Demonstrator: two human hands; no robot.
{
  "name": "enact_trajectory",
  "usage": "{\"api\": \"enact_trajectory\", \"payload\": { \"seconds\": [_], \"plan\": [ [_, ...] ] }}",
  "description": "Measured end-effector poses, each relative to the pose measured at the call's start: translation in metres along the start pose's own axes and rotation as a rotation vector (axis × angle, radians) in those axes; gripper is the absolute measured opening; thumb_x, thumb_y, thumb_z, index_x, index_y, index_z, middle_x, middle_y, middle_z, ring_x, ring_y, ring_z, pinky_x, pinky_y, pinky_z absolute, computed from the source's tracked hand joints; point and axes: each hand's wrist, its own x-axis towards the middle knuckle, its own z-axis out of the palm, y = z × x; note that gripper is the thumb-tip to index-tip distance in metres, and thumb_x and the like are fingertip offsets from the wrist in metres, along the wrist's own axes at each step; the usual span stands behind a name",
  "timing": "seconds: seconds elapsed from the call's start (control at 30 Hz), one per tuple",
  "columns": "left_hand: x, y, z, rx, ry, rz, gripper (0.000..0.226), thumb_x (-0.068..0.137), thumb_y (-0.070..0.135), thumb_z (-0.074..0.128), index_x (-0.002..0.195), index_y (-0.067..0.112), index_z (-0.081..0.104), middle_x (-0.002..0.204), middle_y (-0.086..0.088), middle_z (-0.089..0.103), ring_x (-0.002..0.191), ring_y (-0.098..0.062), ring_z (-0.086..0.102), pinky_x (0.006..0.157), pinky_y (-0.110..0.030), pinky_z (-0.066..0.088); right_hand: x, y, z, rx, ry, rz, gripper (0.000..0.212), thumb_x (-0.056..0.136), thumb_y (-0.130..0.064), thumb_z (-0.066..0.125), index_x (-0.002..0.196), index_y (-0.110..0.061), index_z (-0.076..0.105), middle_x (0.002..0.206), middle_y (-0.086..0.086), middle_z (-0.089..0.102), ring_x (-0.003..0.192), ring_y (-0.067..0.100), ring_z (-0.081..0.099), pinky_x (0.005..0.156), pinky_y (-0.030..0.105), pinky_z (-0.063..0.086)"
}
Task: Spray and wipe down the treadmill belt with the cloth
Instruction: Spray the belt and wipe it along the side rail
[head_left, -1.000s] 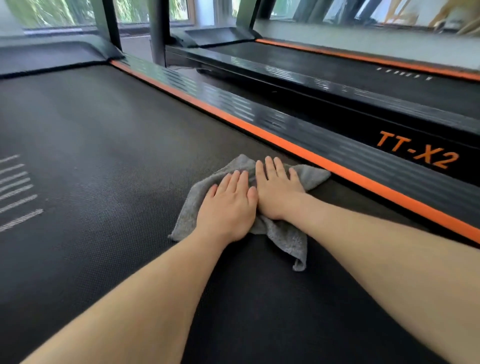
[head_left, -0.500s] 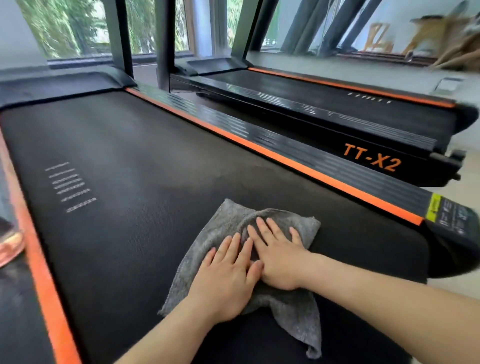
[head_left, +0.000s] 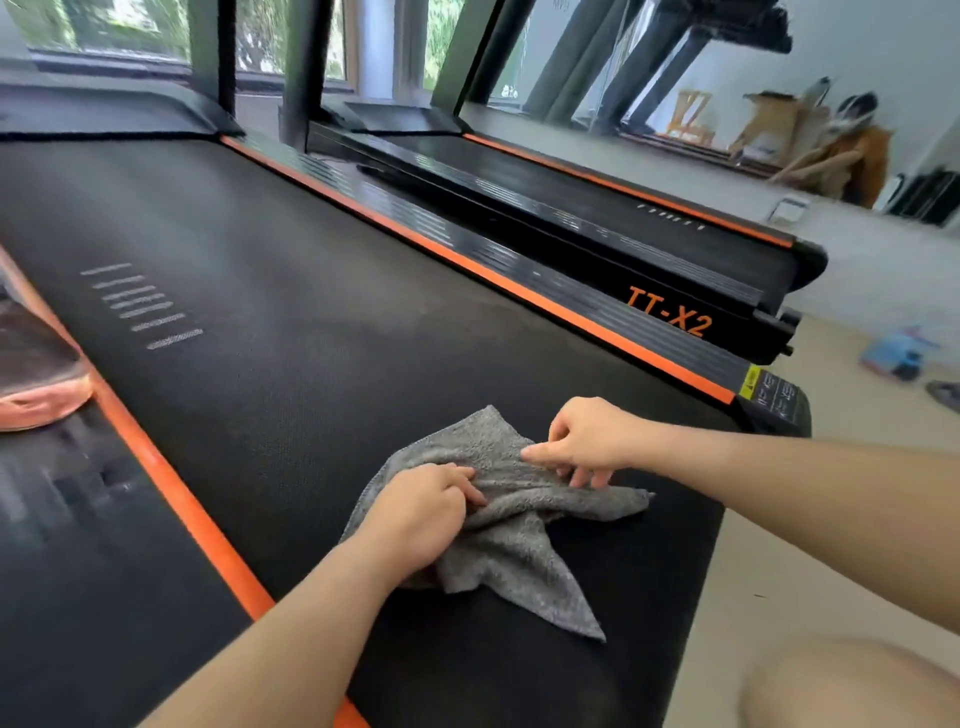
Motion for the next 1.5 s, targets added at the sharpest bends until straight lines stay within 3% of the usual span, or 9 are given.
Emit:
{"api": "enact_trajectory", "payload": {
  "seconds": [0.13,0.33,0.63,0.77,0.9,1.03,1.17,1.33,1.5],
  "plan": [
    [-0.015,0.009,0.000,0.420,0.145,0.092,0.034,0.086,0.009,0.046,0.104,0.023,0.070,0.115,0.005,0.061,0.118,-0.020,0.048,0.089,-0.031,0.045,0.010,-0.023,0.010,-0.280,0.264,-0.079,0.049,0.085,-0.065,0.062,0.086,-0.017,0.070,0.079,-0.005,0.072,0.074,0.015,0.069,0.074,0.035,0.057],
    [-0.020,0.009,-0.001,0.672,0.149,0.047,0.023,0.097,0.019,0.048,0.119,0.019,0.053,0.123,-0.002,0.053,0.116,-0.022,0.052,0.079,-0.032,0.043,0.017,-0.036,0.053,-0.387,0.073,-0.323,0.067,0.101,-0.055,0.041,0.157,-0.020,0.026,0.163,0.001,0.024,0.149,0.018,0.022,0.119,0.038,0.025],
    [-0.015,0.030,0.044,0.877,-0.131,0.237,0.057,0.106,0.040,0.027,0.157,0.018,0.014,0.165,-0.009,0.008,0.152,-0.026,0.004,0.118,-0.049,0.018,0.013,0.077,-0.009,-0.626,0.013,0.530,0.080,0.098,-0.067,0.013,0.159,-0.016,0.011,0.166,0.011,0.011,0.153,0.029,0.009,0.120,0.056,-0.001],
    [0.000,0.055,0.047,0.900,-0.005,0.310,0.043,0.102,0.028,0.030,0.135,0.008,0.047,0.145,-0.012,0.040,0.140,-0.030,0.029,0.111,-0.043,0.031,0.013,0.050,0.004,-0.432,0.240,0.048,0.052,0.104,-0.047,0.031,0.137,-0.011,0.048,0.140,0.010,0.052,0.129,0.030,0.049,0.097,0.042,0.041],
    [0.015,0.061,0.078,0.739,-0.038,0.309,0.084,0.087,0.049,0.000,0.147,0.001,0.035,0.144,-0.017,0.044,0.136,-0.032,0.042,0.109,-0.043,0.040,0.024,0.079,0.025,-0.350,0.146,-0.272,0.066,0.105,-0.050,0.032,0.159,-0.015,0.017,0.166,0.006,0.012,0.153,0.017,0.009,0.122,0.033,0.010],
    [0.054,0.063,0.086,0.756,-0.129,0.134,0.088,0.085,0.062,-0.006,0.158,0.013,0.000,0.166,-0.006,-0.005,0.153,-0.020,-0.005,0.123,-0.042,0.004,0.071,0.119,0.000,-0.389,0.121,-0.189,0.076,0.099,-0.065,0.022,0.160,-0.025,-0.001,0.167,-0.004,-0.009,0.153,0.011,-0.006,0.123,0.045,0.000],
    [0.111,0.074,0.077,0.763,0.045,0.067,0.061,0.101,0.039,0.031,0.156,0.013,0.019,0.163,-0.011,0.017,0.151,-0.028,0.014,0.119,-0.048,0.017,0.118,0.131,-0.031,-0.467,0.258,-0.008,0.075,0.101,-0.061,0.016,0.160,-0.016,0.000,0.167,0.005,-0.005,0.154,0.019,-0.005,0.122,0.050,-0.002],
    [0.092,0.082,0.105,0.612,0.165,0.349,0.037,0.087,0.044,0.039,0.103,0.024,0.066,0.095,0.001,0.060,0.085,-0.021,0.059,0.062,-0.034,0.053,0.084,0.136,-0.005,-0.209,0.391,-0.545,0.065,0.098,-0.048,0.024,0.150,-0.014,0.041,0.156,0.004,0.039,0.146,0.019,0.032,0.118,0.029,0.019],
    [0.134,0.055,0.072,0.769,0.092,0.231,0.055,0.086,0.019,0.038,0.139,0.030,0.049,0.146,-0.002,0.049,0.133,-0.026,0.047,0.111,-0.047,0.035,0.123,0.140,-0.011,-0.325,0.249,-0.408,0.076,0.094,-0.065,0.007,0.159,-0.027,0.008,0.167,-0.010,0.000,0.152,0.006,-0.003,0.121,0.032,-0.001]
  ]
}}
